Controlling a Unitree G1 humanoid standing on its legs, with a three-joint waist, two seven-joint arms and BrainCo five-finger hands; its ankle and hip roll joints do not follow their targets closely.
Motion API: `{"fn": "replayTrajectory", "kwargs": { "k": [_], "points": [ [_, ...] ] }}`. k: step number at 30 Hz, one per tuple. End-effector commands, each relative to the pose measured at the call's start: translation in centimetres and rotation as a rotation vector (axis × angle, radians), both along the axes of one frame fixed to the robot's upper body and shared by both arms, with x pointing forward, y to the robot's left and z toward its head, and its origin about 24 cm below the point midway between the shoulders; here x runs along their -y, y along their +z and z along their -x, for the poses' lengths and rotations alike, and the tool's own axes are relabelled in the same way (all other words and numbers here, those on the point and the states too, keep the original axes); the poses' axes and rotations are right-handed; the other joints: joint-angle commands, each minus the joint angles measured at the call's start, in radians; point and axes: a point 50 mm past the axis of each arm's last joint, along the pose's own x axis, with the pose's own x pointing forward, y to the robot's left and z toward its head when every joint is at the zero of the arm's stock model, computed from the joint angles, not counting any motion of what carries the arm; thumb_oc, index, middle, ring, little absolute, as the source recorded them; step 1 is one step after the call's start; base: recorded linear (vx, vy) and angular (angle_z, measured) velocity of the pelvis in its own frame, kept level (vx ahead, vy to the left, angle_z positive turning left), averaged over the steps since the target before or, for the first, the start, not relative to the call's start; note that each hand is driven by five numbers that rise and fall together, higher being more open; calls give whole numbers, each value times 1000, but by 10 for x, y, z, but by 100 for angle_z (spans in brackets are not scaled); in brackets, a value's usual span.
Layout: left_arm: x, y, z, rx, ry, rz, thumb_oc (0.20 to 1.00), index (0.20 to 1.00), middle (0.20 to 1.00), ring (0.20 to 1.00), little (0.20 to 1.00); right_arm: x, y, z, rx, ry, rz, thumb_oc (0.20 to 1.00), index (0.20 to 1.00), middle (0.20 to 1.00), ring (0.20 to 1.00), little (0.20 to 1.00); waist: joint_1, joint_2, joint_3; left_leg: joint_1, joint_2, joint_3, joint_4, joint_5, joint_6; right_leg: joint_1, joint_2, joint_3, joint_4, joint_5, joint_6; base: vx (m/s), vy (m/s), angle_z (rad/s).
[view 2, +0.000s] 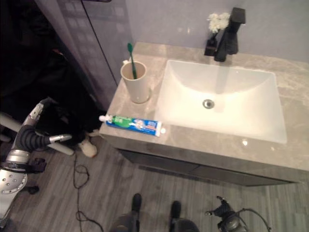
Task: Put brush and paste in cup on sink, flatten towel.
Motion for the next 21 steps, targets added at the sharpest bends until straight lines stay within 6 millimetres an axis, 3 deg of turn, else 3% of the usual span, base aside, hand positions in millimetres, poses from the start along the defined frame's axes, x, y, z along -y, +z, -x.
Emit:
{"fn": "replayTrajectory", "kwargs": {
  "k": [1, 5, 11, 21],
  "points": [
    [0, 24, 3, 87, -26, -73, 1000, 1000, 1000, 1000, 1000, -7, 4, -13, 13, 107, 32, 1000, 1000, 1000, 1000, 1000, -7, -45, -59, -71, -11, 9, 27, 3, -7, -9, -43, 88, -8, -4, 69, -14, 131, -26],
    [6, 32, -1, 96, -75, -101, 1000, 1000, 1000, 1000, 1000, -18, 10, -28, 61, 168, 22, 1000, 1000, 1000, 1000, 1000, -8, -48, -50, -95, -15, 25, 3, 14, -1, -53, -53, 106, -22, 24, 81, -16, 75, -22],
    [27, 40, -1, 95, -198, -123, 1000, 1000, 1000, 1000, 1000, -19, 12, -33, 73, 209, 51, 1000, 1000, 1000, 1000, 1000, -17, -41, -27, -123, -16, 32, 0, 18, 2, -95, -62, 117, -32, 45, 88, -38, 36, -8],
    [43, 30, -3, 40, -285, -184, 1000, 1000, 1000, 1000, 1000, -19, 12, -32, 66, 251, 88, 1000, 1000, 1000, 1000, 1000, -36, -23, 2, -142, -24, 35, -1, 23, 5, -122, -70, 128, -41, 62, 92, -38, 14, -3]
  ]
}}
